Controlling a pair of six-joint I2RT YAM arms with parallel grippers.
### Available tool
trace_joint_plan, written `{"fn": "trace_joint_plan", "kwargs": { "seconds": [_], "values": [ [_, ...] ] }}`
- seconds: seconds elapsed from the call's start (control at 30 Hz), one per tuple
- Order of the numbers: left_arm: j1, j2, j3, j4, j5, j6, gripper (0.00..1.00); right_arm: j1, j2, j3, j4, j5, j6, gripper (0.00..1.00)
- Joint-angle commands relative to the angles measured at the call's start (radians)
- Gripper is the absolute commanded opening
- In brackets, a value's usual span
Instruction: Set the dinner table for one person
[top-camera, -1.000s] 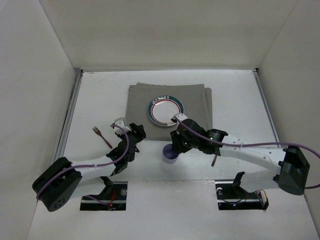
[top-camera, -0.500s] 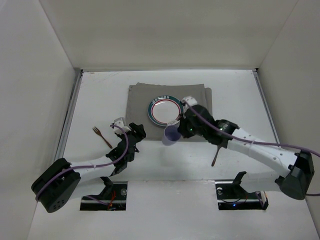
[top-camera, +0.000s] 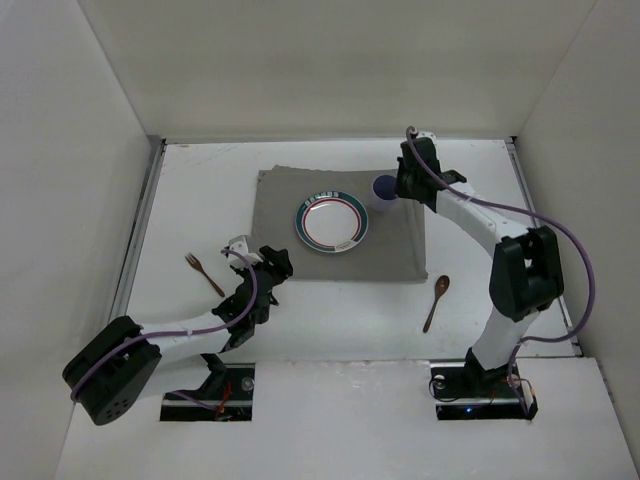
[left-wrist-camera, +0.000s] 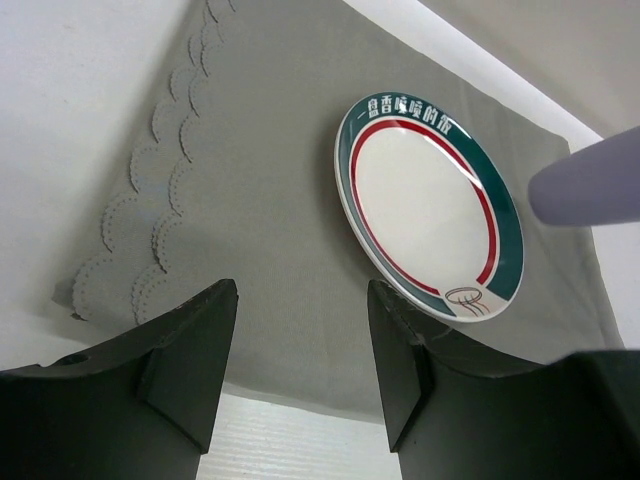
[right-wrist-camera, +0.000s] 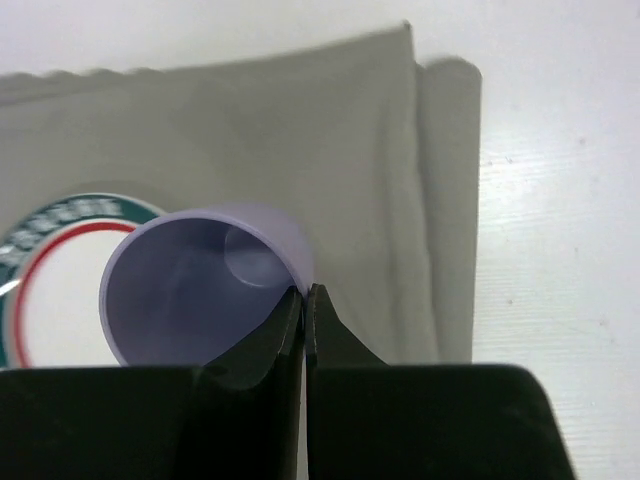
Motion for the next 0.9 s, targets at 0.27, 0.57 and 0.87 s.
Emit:
{"fn": "trace_joint_plan", "kwargs": {
  "seconds": [0.27, 0.57, 0.87],
  "values": [
    [-0.009, 0.029, 0.020, 0.062, 0.008, -0.009, 0.53, -0.043, 0.086, 0.111, 0.021, 0.012, 0.013, 0.01],
    [-0.006, 0.035, 0.023, 0.062, 0.010, -0.009, 0.53, -0.073, 0.132, 0.140, 0.008, 0.007, 0.031, 0.03],
    [-0.009, 0.020, 0.019, 0.061, 0.008, -0.006, 0.53, -0.083, 0.182, 0.183, 0.009, -0.011, 0.043, 0.18]
  ]
}}
